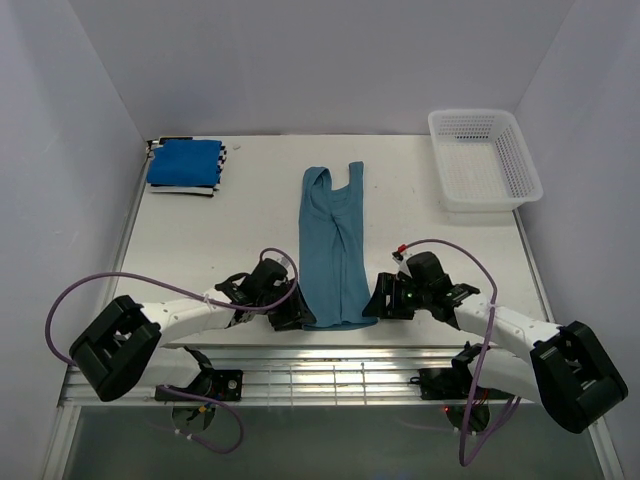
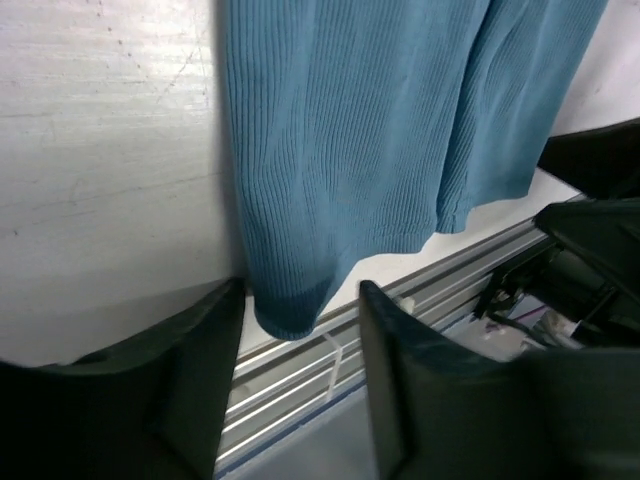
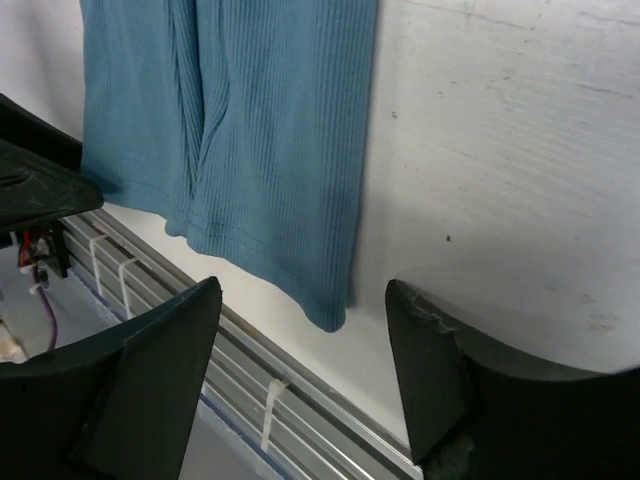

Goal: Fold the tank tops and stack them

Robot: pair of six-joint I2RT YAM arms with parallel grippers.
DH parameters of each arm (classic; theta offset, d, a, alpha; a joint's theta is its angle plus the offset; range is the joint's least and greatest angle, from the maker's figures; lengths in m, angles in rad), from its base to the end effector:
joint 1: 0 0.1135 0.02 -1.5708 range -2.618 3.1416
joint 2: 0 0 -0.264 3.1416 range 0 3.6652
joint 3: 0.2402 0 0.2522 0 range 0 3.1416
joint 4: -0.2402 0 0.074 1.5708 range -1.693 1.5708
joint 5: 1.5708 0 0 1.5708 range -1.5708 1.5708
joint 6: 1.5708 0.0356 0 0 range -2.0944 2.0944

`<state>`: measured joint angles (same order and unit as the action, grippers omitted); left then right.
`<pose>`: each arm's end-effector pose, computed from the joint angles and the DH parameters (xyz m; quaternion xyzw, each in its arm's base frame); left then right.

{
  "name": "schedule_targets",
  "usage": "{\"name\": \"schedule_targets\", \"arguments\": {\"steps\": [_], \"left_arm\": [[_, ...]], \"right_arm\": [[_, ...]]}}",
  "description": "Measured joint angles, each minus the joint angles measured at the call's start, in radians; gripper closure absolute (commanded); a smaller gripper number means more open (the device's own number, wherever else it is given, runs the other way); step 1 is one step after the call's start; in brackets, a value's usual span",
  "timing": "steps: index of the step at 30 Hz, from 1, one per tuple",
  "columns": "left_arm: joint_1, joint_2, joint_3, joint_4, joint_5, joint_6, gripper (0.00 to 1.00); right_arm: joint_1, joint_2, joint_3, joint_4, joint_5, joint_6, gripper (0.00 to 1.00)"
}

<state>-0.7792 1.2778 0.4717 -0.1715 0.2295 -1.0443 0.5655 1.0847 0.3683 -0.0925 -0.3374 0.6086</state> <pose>0.1490 -0.1585 0.1409 -0.0924 0.9461 -0.2966 0.0912 0.1584 0.1145 0.1535 -0.0427 0.9163 0.3328 0.2188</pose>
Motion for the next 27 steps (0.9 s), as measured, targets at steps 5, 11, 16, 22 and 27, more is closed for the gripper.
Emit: {"name": "schedule_targets", "arguments": {"steps": [5, 11, 16, 22, 27], "left_arm": [[-0.004, 0.031, -0.011, 0.014, 0.002, -0.012, 0.80], [-0.008, 0.033, -0.022, 0.023, 0.004, -0.017, 1.00], [-0.016, 0.006, -0.040, 0.024, 0.007, -0.030, 1.00], [-0.022, -0.069, -0.050, -0.020, 0.002, -0.048, 1.00], [-0.022, -0.093, 0.025, -0.091, -0.024, -0.058, 1.00]], "right_arm": [[0.024, 0.047, -0.014, 0.034, 0.003, 0.031, 0.67], [0.043, 0.036, -0.032, 0.005, 0.024, 0.047, 0.90], [0.047, -0.032, -0.040, -0.039, 0.024, 0.060, 0.92], [0.047, -0.082, -0.016, -0.084, 0.021, 0.063, 0.92], [0.050, -0.081, 0.061, -0.115, 0.031, 0.062, 0.92]]}}
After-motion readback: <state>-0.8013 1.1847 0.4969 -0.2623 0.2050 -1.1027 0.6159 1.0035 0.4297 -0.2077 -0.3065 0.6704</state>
